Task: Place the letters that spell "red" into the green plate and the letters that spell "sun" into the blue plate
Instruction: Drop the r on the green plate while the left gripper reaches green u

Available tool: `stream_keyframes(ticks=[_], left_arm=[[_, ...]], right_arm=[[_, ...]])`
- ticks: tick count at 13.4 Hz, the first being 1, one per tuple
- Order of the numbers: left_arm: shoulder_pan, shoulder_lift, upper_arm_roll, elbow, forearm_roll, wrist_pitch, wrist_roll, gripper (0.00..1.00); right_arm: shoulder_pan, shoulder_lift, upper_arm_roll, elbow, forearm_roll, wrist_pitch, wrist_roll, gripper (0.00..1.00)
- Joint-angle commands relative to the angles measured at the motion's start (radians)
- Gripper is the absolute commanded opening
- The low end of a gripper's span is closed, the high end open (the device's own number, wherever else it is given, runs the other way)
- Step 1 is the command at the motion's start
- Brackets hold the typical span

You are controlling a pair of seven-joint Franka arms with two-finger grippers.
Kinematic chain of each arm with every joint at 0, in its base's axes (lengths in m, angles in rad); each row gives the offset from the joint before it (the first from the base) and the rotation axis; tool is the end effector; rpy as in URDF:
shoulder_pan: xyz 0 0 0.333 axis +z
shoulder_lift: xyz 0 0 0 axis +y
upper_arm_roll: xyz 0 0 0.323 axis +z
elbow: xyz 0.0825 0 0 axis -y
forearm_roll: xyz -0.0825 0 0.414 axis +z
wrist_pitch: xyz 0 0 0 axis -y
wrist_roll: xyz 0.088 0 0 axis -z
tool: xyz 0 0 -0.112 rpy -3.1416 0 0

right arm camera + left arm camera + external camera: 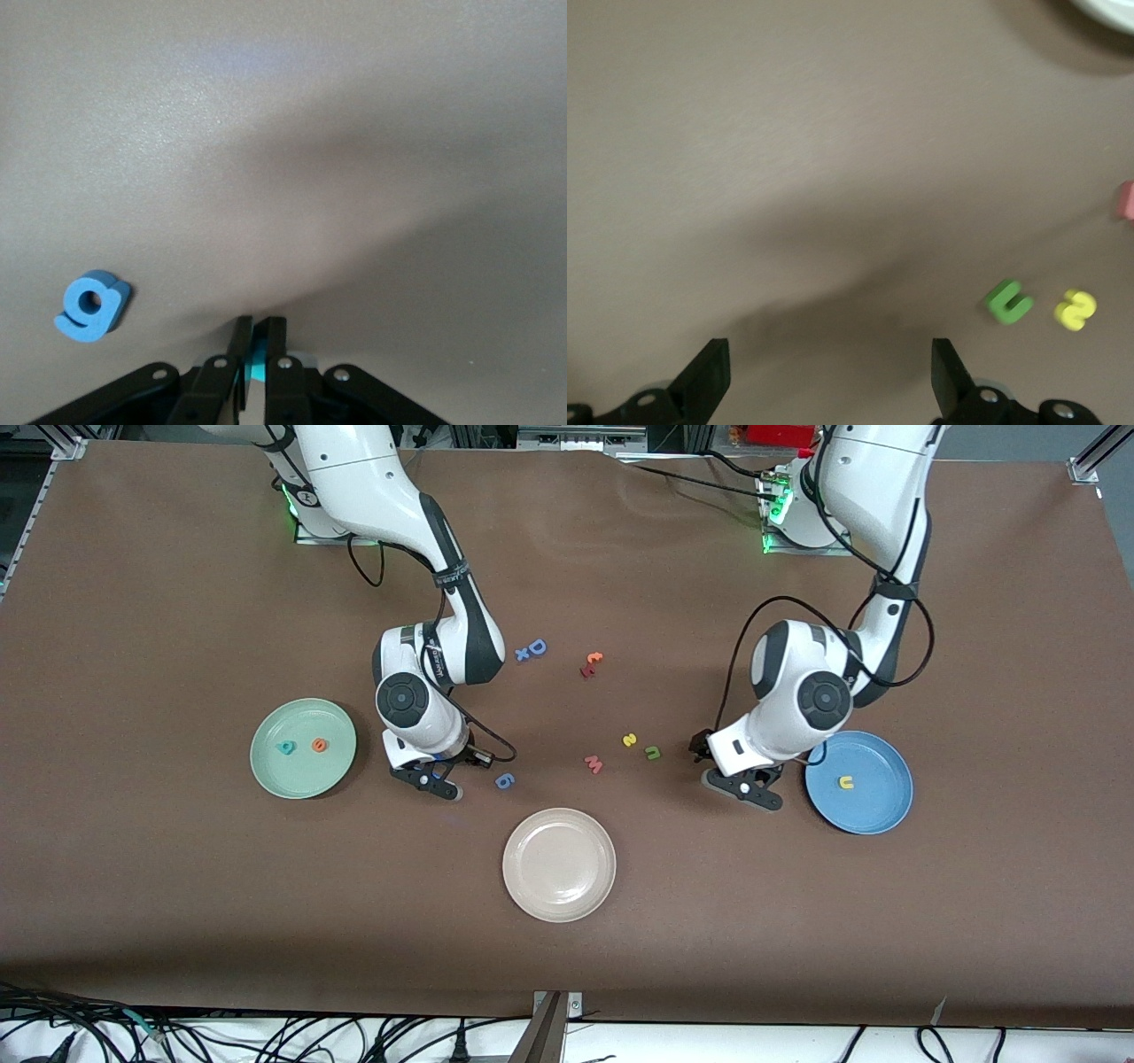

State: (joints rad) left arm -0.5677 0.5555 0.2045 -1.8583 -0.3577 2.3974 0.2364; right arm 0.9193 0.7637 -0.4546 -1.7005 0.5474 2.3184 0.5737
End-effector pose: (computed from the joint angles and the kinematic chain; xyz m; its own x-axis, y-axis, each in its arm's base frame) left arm 0.6184 -0.2457 0.2033 0.9342 -0.3563 0.0211 -0.3558 -0.9251 0.1324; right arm 0.6015 0.3421 0.1583 0.9223 -0.3790 -0.0756 -0.3824 -0.9233 -0.0364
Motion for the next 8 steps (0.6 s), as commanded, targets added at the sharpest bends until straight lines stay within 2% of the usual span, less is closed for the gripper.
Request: stream_keyframes(ticks=[1, 6, 8], left_arm=[[-0.044, 0.061, 0.016, 0.07, -0.037, 0.008, -0.022, 1.0], [-0.098, 0.093, 0.016, 0.099, -0.037, 0.048, -0.118, 1.0], [-0.13, 0.109, 0.018, 0.1, -0.035, 0.069, -0.124, 1.0]], right_arm=[[0.003, -0.007, 0.002, 0.004, 0.025, -0.027, -0.006, 0.04], [0.003, -0.059, -0.042, 0.012, 0.008, -0.155, -0.012, 0.04], [0.003, -0.063, -0.046, 0.013, 0.008, -0.166, -0.012, 0.04]])
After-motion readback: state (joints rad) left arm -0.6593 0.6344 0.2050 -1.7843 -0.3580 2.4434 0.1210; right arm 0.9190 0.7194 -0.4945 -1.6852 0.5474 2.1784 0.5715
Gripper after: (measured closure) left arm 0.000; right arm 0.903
